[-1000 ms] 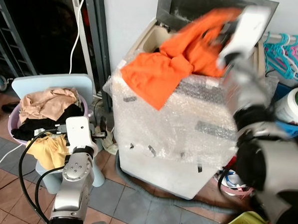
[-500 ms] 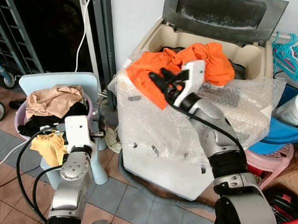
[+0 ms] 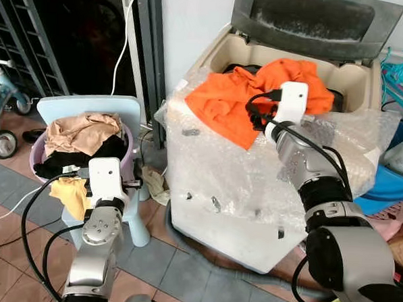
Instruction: Clothes washing
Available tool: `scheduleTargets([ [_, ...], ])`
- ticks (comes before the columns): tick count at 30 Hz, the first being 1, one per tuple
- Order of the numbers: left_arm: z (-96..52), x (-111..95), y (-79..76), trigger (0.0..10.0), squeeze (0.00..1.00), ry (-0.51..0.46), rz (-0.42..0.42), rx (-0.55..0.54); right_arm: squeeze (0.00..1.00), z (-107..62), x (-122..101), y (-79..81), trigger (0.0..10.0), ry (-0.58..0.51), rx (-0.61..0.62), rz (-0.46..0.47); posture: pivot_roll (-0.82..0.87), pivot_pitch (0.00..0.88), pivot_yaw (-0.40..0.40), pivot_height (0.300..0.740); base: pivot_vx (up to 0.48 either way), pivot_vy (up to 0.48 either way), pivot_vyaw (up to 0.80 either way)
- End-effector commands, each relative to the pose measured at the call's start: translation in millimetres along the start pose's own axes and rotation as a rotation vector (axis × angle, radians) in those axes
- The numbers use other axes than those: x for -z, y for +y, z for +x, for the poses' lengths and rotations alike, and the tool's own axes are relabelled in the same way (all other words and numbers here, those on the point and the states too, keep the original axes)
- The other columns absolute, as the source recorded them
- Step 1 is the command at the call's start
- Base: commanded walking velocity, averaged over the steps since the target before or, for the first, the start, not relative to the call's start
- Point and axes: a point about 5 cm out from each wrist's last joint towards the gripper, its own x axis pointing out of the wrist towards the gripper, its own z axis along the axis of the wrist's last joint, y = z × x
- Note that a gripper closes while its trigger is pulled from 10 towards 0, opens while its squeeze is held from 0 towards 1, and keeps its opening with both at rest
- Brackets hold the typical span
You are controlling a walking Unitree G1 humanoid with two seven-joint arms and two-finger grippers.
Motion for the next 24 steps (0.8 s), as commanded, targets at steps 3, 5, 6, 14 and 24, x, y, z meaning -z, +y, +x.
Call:
scheduleTargets([
  [3,1.8,0,-0.5,10.0,0.0,0.01,0.011,0.006,1.0,-6.6,-21,-50.8,10.0,-0.085,0.294,0.006,-0.01,0.0,0.009,0.74,0.0,0.0,0.0],
  [5,2.2,0,0.0,10.0,0.0,0.013,0.012,0.003,1.0,-12.5,-45,-68.0,10.0,-0.214,0.391,0.009,-0.01,0.0,0.009,0.74,0.0,0.0,0.0],
  [6,2.1,0,0.1,10.0,0.0,0.013,0.013,0.001,1.0,-13.1,-48,-68.8,10.0,-0.231,0.398,-0.001,-0.01,0.0,0.009,0.74,0.0,0.0,0.0],
  [14,2.8,-8,5.9,10.0,0.0,-0.012,0.034,-0.031,1.0,-18.7,-59,-45.2,10.0,-0.399,0.253,-0.035,-0.01,0.033,0.01,0.74,0.0,0.0,0.0],
  [24,0.8,-28,2.2,10.0,0.0,-0.098,0.005,-0.045,1.0,-50.7,-31,-7.8,10.0,-0.514,-0.038,-0.211,-0.01,0.043,0.017,0.74,0.0,0.0,0.0],
])
